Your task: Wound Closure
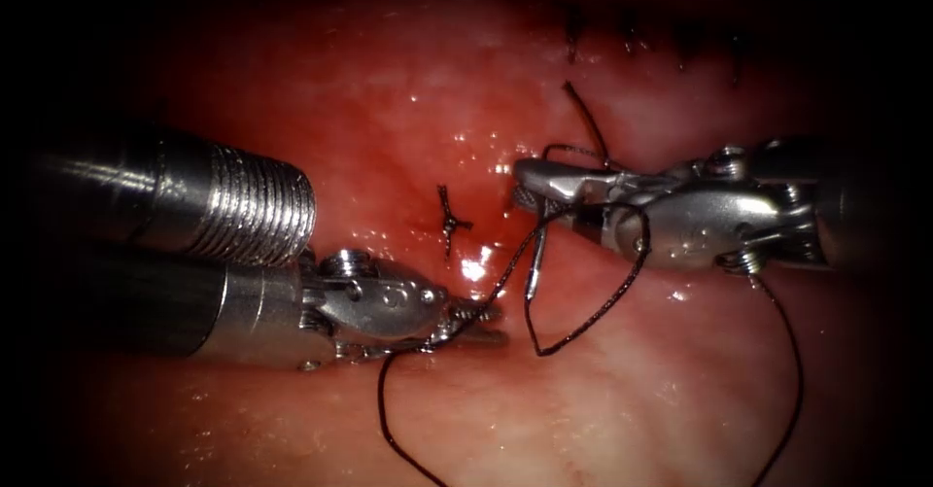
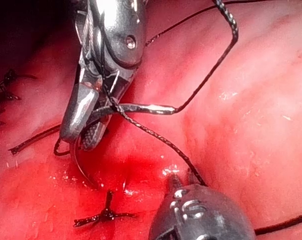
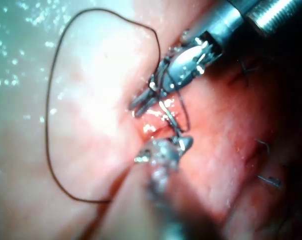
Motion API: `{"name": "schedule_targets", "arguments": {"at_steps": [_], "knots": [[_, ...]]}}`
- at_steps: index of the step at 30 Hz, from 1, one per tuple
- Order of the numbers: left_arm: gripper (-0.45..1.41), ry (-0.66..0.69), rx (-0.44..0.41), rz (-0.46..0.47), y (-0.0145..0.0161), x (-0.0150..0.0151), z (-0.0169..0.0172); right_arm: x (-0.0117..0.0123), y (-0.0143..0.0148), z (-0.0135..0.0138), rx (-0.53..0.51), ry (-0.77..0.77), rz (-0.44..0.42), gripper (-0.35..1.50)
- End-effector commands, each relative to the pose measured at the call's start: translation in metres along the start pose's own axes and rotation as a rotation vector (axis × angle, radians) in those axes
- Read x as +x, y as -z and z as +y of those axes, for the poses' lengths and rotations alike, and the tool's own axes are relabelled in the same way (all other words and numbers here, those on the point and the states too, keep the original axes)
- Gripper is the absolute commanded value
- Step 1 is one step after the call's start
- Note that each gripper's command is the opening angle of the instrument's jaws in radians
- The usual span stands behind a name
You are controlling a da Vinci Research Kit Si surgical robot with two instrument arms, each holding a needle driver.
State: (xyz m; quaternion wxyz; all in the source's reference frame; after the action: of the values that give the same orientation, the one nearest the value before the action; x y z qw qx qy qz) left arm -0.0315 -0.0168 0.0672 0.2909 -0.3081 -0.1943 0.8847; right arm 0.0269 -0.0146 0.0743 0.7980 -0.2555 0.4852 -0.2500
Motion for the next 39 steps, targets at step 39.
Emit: {"name": "schedule_targets", "arguments": {"at_steps": [39], "knots": [[-0.06, 0.004, -0.036, 0.0, 0.0037, 0.0013, 0.0004, -0.0015, -0.0049, -0.0101, 0.127, -0.194, 0.05, -0.35]]}}
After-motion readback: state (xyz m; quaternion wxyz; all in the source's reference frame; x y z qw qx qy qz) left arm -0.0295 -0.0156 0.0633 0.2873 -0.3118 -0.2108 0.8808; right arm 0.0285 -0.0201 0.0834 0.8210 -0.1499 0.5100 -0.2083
